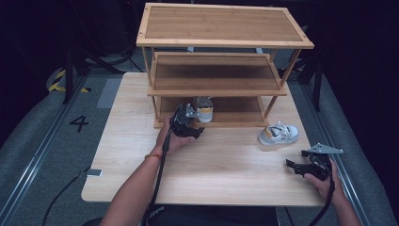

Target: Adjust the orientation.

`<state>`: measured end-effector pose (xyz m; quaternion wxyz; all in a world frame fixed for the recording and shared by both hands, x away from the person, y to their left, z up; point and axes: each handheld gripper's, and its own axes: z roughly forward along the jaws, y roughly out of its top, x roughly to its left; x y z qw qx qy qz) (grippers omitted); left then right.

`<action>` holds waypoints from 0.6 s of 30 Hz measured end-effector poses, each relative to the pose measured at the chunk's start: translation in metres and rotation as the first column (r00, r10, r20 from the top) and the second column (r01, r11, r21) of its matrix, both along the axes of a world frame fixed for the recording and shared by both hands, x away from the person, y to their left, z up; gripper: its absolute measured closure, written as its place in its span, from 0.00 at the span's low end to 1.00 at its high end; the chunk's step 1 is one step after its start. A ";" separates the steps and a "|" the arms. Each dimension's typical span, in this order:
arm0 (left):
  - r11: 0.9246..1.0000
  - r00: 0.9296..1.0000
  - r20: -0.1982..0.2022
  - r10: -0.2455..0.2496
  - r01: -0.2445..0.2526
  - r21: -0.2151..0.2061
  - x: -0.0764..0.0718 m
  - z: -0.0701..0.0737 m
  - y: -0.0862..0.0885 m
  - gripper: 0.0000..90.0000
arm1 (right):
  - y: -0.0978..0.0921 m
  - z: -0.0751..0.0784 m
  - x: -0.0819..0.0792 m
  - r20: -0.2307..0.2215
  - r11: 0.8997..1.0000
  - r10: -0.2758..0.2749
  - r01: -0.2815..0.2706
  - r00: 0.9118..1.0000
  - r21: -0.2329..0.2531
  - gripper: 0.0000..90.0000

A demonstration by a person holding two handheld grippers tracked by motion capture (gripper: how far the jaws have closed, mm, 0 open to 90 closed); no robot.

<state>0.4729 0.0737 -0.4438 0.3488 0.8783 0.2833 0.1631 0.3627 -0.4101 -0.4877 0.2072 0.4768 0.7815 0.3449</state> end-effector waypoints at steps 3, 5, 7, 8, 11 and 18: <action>0.999 1.000 0.006 -0.026 0.026 0.024 -0.014 0.004 0.006 0.32 | 0.000 0.000 0.000 0.000 1.000 0.000 0.000 1.000 0.000 0.17; 0.998 0.999 0.015 -0.043 0.042 0.040 -0.022 0.005 0.012 0.31 | 0.000 0.000 0.000 0.000 1.000 0.000 0.000 1.000 0.000 0.17; 0.997 0.998 0.010 -0.060 0.060 0.042 -0.032 0.007 0.017 0.31 | 0.000 0.000 0.000 0.000 1.000 0.002 -0.002 1.000 0.001 0.17; 0.997 0.998 0.010 -0.060 0.060 0.042 -0.032 0.007 0.017 0.31 | 0.000 0.000 0.000 0.000 1.000 0.002 -0.002 1.000 0.001 0.17; 0.993 0.996 0.012 -0.087 0.086 0.078 -0.051 0.006 0.031 0.30 | 0.000 0.000 0.000 0.000 1.000 0.003 -0.003 1.000 0.001 0.17; 0.992 0.996 0.009 -0.084 0.083 0.090 -0.075 0.002 0.061 0.29 | 0.000 0.000 0.000 0.000 1.000 0.004 -0.004 1.000 0.001 0.17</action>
